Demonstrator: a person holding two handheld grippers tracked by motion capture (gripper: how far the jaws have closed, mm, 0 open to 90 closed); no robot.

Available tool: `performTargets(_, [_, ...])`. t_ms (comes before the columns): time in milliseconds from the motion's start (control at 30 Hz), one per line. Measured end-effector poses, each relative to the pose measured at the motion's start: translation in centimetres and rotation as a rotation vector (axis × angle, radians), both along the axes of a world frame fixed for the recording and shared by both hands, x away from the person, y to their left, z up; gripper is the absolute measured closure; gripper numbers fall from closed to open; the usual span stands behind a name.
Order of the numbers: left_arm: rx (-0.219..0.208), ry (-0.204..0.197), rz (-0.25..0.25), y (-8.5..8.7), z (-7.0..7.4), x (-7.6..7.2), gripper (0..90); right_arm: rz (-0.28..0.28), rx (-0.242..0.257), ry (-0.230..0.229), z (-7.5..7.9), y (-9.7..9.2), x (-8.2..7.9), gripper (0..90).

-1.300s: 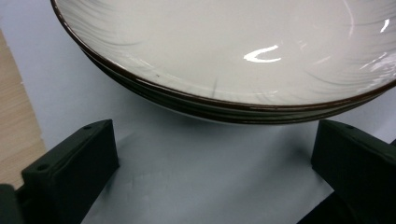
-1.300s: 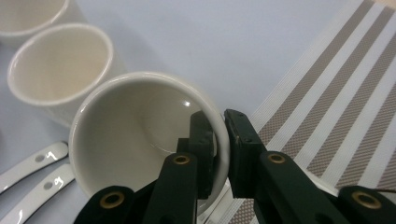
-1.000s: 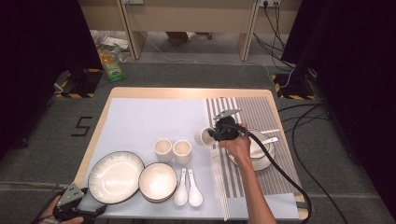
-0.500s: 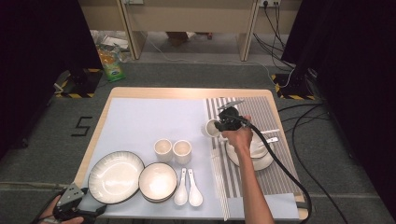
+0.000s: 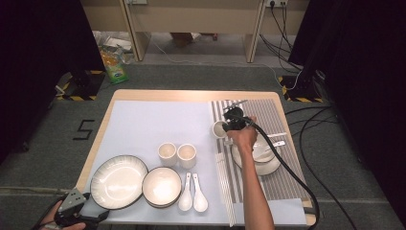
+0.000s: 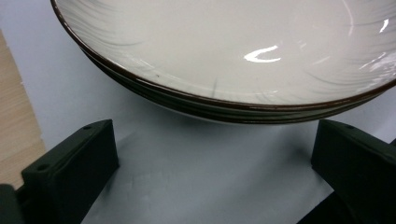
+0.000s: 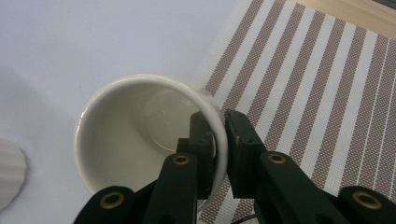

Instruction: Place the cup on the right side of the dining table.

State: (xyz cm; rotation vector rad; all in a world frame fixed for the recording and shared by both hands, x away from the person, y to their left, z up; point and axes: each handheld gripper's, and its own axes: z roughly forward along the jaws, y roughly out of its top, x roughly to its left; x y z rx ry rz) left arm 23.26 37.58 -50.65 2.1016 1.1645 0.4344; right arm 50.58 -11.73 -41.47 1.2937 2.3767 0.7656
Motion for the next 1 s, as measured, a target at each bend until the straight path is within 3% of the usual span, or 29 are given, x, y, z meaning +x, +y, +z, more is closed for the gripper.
performTargets(167, [0.001,-0.004,0.001,0.0,0.0,0.0,0.0,-0.028,-0.031,0.008,-0.6,0.0,0.4,81.5])
performTargets(533, [0.000,-0.005,0.000,0.0,0.0,0.0,0.0,-0.077,-0.051,0.019,-1.2,0.0,0.8,80.6])
performTargets(1000, [-0.002,-0.008,0.002,0.0,-0.1,0.0,0.0,-0.111,0.006,-0.011,-0.6,-0.1,0.7,77.2])
